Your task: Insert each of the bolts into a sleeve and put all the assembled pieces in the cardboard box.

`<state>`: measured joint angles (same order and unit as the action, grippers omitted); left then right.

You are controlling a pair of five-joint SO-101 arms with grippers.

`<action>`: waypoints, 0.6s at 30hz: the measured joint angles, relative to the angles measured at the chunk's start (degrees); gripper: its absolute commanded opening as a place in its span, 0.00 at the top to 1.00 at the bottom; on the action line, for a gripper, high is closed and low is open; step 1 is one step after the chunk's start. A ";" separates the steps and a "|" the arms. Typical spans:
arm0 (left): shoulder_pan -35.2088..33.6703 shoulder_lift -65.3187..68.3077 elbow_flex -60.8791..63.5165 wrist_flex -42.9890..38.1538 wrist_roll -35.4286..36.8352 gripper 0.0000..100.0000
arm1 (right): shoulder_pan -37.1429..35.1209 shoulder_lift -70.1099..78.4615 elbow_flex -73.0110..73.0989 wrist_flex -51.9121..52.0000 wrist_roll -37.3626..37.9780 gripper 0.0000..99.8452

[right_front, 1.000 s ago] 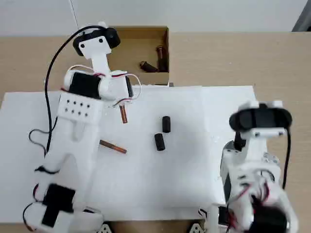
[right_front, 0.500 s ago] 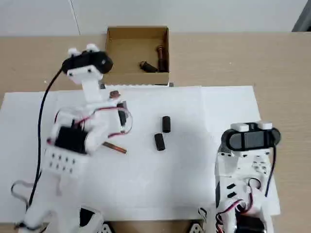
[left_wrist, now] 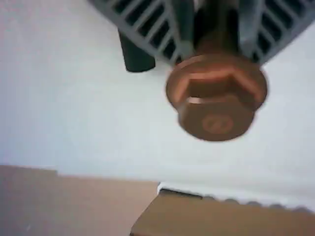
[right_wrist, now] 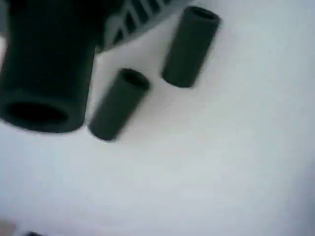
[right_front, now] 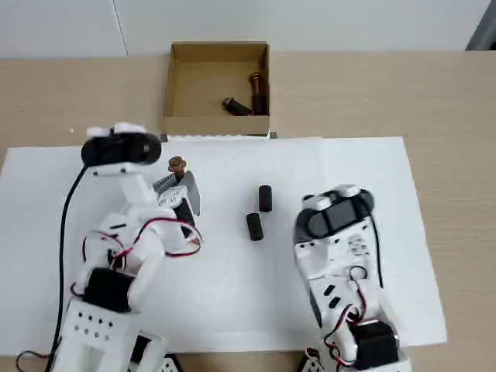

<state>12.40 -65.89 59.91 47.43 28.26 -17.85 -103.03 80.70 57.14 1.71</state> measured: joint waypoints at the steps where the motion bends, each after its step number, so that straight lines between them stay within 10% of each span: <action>1: 0.00 -1.76 1.85 -1.32 0.00 0.99 | -1.58 0.00 0.79 -1.14 0.00 1.00; 18: 3.87 -23.03 13.10 -8.79 9.32 0.99 | -21.80 0.00 10.55 -16.00 0.00 1.00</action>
<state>16.26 -88.92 73.01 38.64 37.58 -39.65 -103.03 91.25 41.14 1.71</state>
